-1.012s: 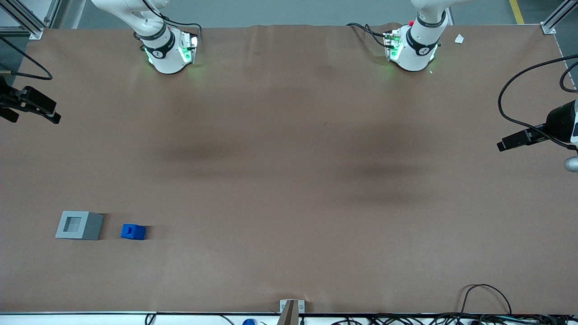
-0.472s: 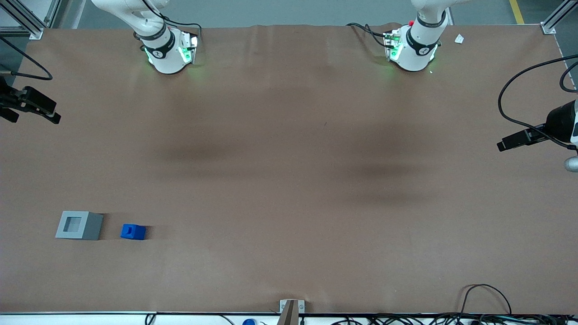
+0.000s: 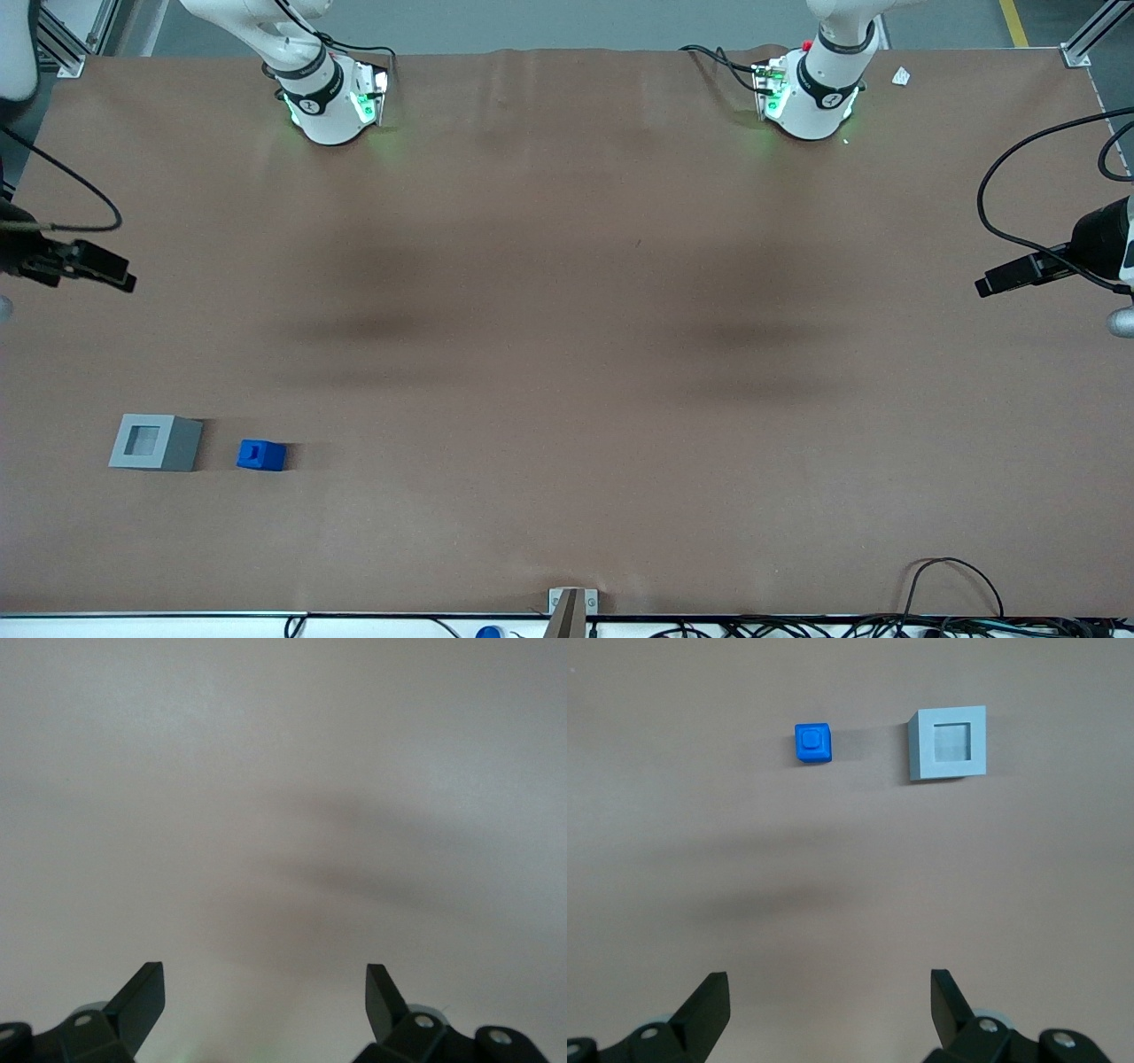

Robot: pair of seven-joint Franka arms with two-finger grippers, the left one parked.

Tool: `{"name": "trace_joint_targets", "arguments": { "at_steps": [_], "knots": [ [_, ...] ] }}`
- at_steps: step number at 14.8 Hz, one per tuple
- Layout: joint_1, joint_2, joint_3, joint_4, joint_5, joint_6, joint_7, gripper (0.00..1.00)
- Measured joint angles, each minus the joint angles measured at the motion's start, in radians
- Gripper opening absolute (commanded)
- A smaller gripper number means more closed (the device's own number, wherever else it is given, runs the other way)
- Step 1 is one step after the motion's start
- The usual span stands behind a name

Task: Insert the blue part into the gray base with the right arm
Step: 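Move the open right gripper over the blue block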

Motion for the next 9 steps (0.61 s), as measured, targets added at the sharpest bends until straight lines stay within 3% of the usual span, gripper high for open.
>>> {"name": "trace_joint_targets", "arguments": {
  "at_steps": [9],
  "knots": [
    [-0.006, 0.155, 0.001, -0.003, 0.021, 0.161, 0.0, 1.0]
  ]
}}
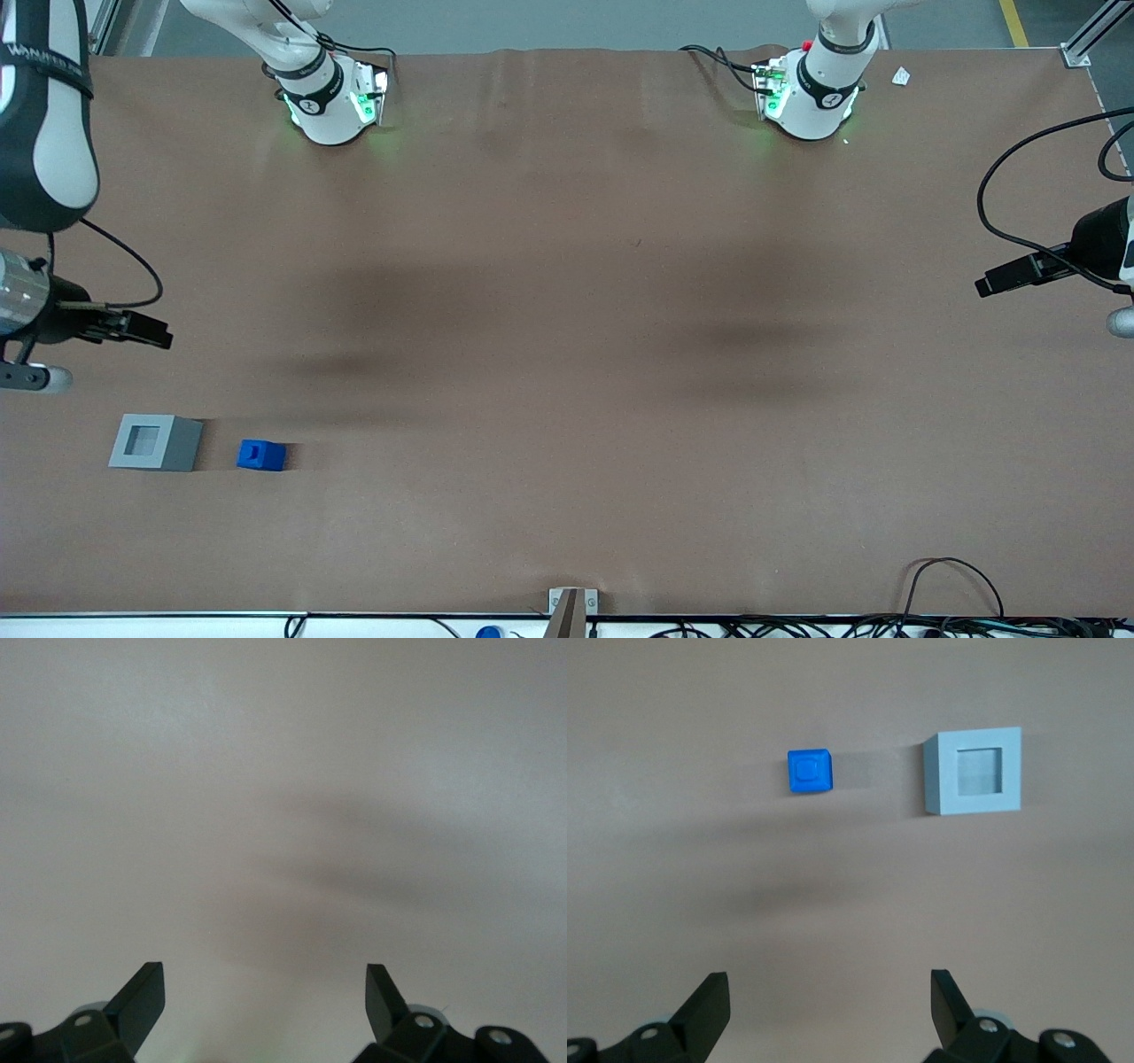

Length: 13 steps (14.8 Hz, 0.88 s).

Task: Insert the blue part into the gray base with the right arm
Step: 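Move the open right gripper over the blue block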

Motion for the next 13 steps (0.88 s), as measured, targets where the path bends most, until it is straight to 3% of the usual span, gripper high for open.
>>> {"name": "trace_joint_targets", "arguments": {
  "at_steps": [8, 13],
  "knots": [
    [0.016, 0.202, 0.014, -0.004, 0.004, 0.262, 0.001, 1.0],
    [0.016, 0.286, 0.014, -0.003, 0.004, 0.352, 0.003, 1.0]
  ]
}}
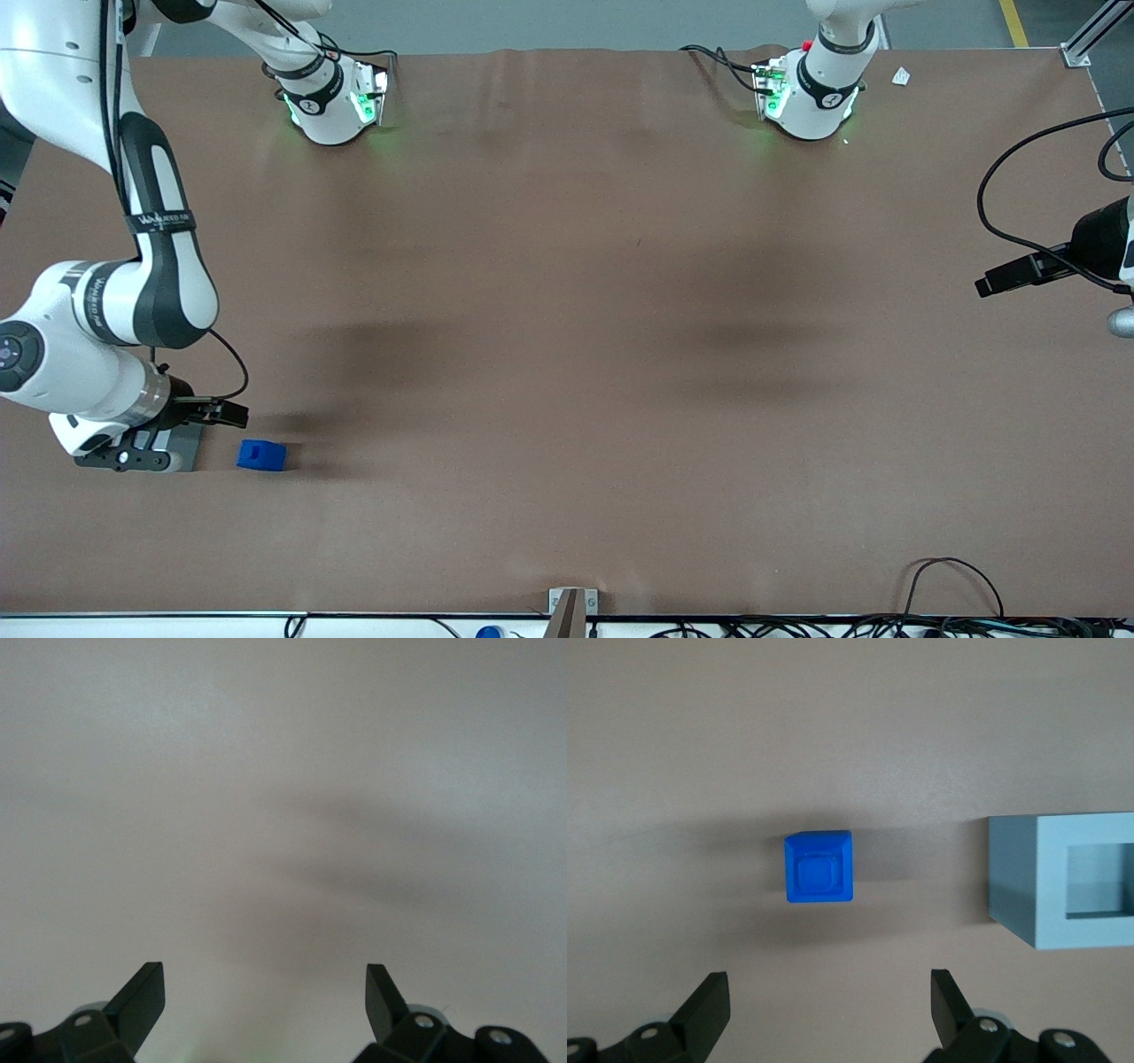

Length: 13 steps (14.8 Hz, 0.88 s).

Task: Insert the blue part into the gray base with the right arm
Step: 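Move the open right gripper over the blue block, then lower the right gripper around the blue block and close it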

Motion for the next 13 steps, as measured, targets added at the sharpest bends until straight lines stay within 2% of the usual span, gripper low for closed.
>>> {"name": "trace_joint_targets", "arguments": {
  "at_steps": [6, 13],
  "knots": [
    [0.006, 0.054, 0.002, 0.003, 0.043, 0.078, 0.001, 1.0],
    [0.011, 0.134, 0.002, 0.004, 0.045, 0.21, 0.001, 1.0]
  ]
}}
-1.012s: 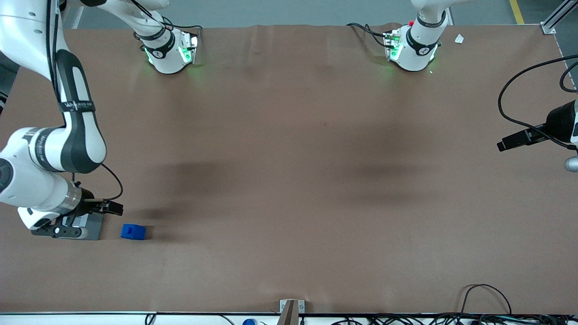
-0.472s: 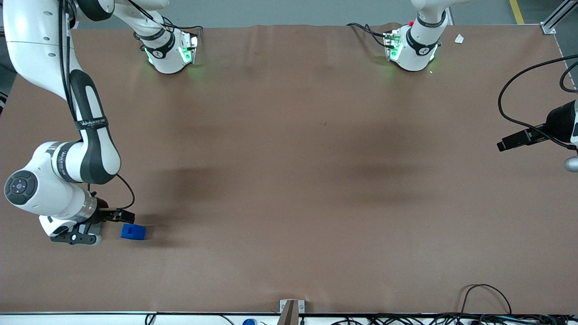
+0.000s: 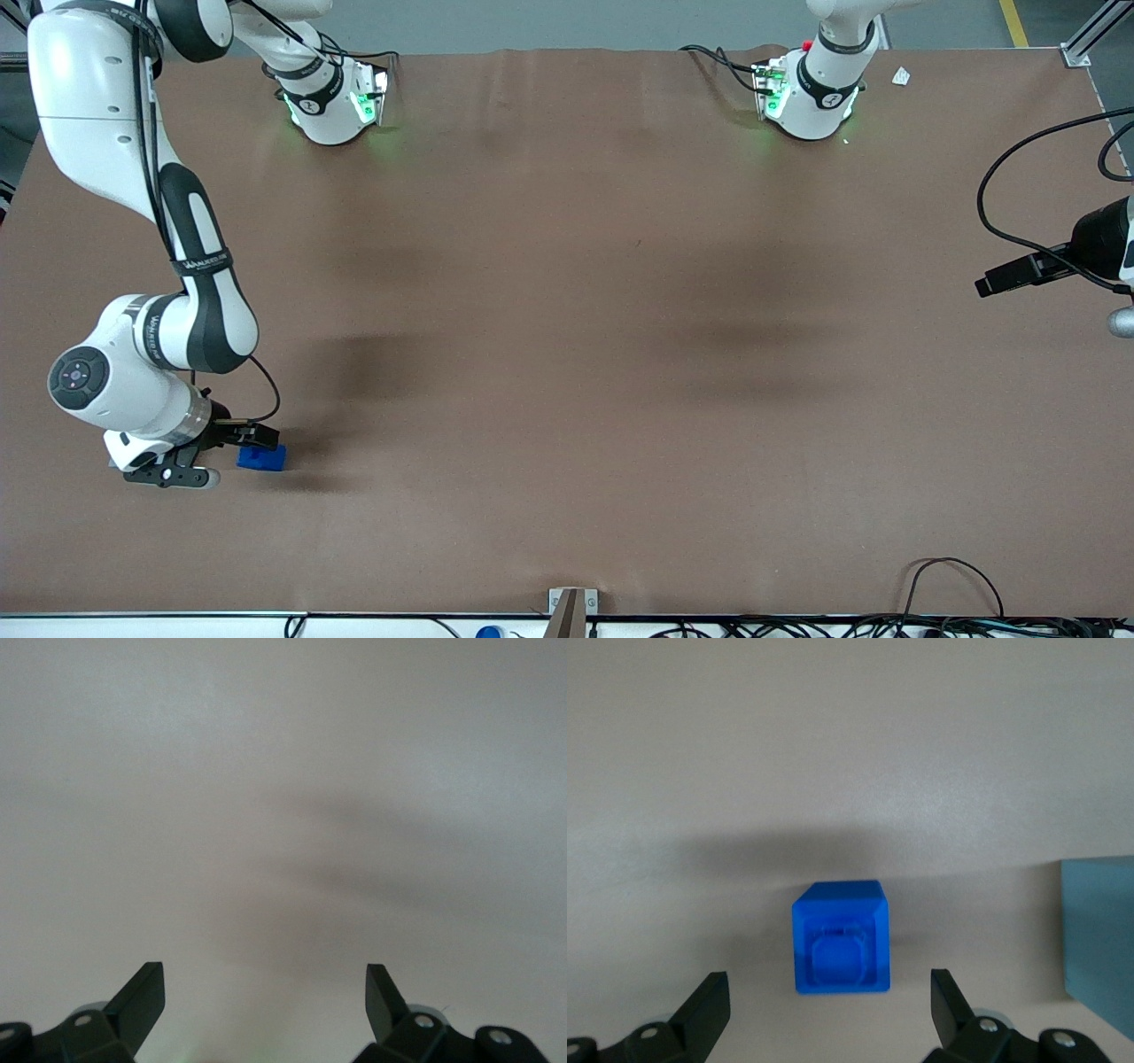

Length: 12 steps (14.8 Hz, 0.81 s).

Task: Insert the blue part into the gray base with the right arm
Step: 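Lower the right gripper around the blue block and close it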

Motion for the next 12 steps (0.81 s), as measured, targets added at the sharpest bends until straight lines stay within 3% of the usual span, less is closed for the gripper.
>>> {"name": "trace_joint_targets", "arguments": {
  "at_steps": [2, 7, 12],
  "knots": [
    [0.0, 0.016, 0.0, 0.001, 0.0, 0.035, 0.0, 0.92],
    [0.0, 0.024, 0.0, 0.014, 0.0, 0.042, 0.0, 0.55],
    [0.0, 0.032, 0.0, 0.014, 0.0, 0.042, -0.001, 0.55]
  ]
}}
